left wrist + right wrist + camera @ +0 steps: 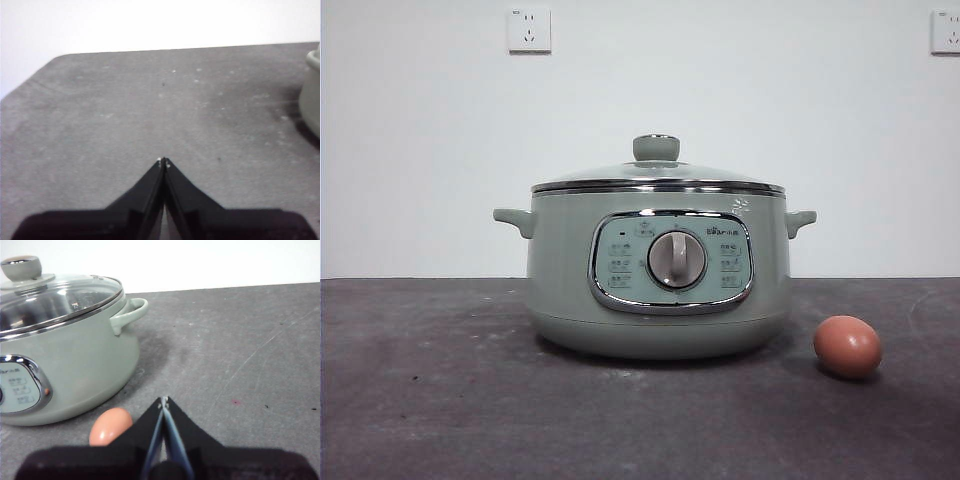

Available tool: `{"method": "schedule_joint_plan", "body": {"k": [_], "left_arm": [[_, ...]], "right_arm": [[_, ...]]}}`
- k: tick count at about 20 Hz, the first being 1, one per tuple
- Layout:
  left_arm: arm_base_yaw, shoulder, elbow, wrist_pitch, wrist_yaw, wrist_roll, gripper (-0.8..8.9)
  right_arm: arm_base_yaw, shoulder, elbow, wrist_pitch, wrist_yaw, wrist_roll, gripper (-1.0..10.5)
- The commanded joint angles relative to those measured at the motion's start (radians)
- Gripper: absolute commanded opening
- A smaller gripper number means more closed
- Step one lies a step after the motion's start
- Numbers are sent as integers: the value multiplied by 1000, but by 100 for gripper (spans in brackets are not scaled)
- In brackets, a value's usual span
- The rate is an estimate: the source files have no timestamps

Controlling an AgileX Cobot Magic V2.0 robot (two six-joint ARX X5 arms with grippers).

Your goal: Pick up the egg,open the lid,put the egg in the pot,close the lid

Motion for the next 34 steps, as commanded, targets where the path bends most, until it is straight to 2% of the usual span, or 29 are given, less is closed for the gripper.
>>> {"method": "schedule_joint_plan", "body": {"k": [1, 4, 8, 9, 18, 20, 24, 29, 34], "left_arm": [[3, -3, -14, 5, 35, -86, -4], [3, -3, -14, 9, 92, -142, -4], [3, -3, -7, 24, 195, -230, -7], [3, -3, 0, 23, 218, -249, -7], [3, 17, 141, -22, 352, -381, -7], [3, 32, 191, -56, 378, -380, -7], [3, 80, 301, -146, 426, -350, -7], [3, 174, 440, -287, 524, -256, -7], [3, 283, 592, -459, 589, -134, -7]], "right_arm": [[1, -3, -9, -4, -21, 62, 1], [1, -3, -9, 0, -29, 118, 0], [1, -3, 8, 0, -28, 265, -10], [1, -3, 18, 0, -28, 283, -10], [1, 82, 198, -42, -31, 292, -12], [1, 131, 263, -105, -66, 267, -11], [2, 252, 418, -273, -150, 164, -11], [2, 406, 613, -465, -236, 39, -11], [3, 540, 803, -657, -266, -80, -11]]}}
